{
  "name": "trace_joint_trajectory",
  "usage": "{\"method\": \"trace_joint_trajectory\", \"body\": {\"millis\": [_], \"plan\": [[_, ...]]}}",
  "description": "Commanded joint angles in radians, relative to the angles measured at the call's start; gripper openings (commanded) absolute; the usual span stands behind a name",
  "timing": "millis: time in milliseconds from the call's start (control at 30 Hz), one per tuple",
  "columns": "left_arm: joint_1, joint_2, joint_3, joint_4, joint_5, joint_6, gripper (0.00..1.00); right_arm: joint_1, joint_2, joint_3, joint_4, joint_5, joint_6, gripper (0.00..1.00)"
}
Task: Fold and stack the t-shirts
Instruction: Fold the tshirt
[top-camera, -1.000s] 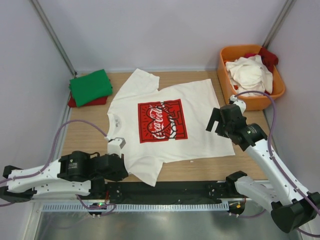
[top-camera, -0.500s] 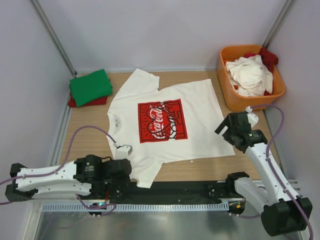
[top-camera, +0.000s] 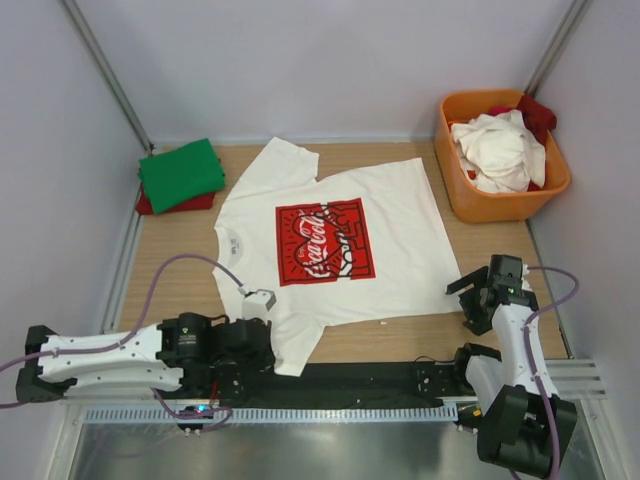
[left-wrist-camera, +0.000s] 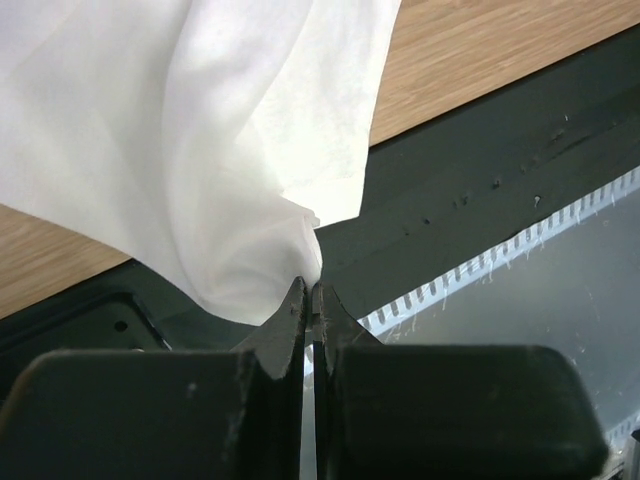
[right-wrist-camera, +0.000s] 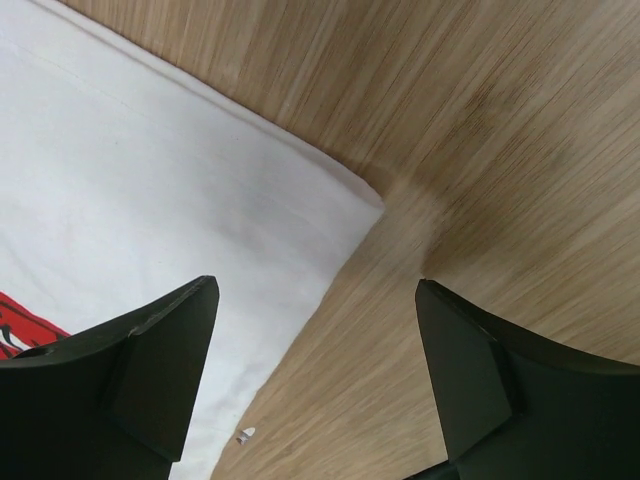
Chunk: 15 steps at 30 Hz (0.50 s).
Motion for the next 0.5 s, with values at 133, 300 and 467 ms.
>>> {"method": "trace_joint_trajectory", "body": {"millis": [133, 300, 467], "plan": [[-0.004, 0.055, -0.019, 0.133, 0.004, 0.061, 0.0, -0.007, -0.003, -0.047, 0.133, 0.032, 0.084, 0.81], [-0.004, 0.073, -0.007, 0.112, -0.002, 0.069, 0.0, -0.007, 0.065, -0.079, 0.198, 0.029, 0.086, 0.72], [-0.002, 0.055, 0.021, 0.066, -0.036, 0.065, 0.0, -0.007, 0.025, -0.083, 0.187, 0.032, 0.061, 0.22]]}}
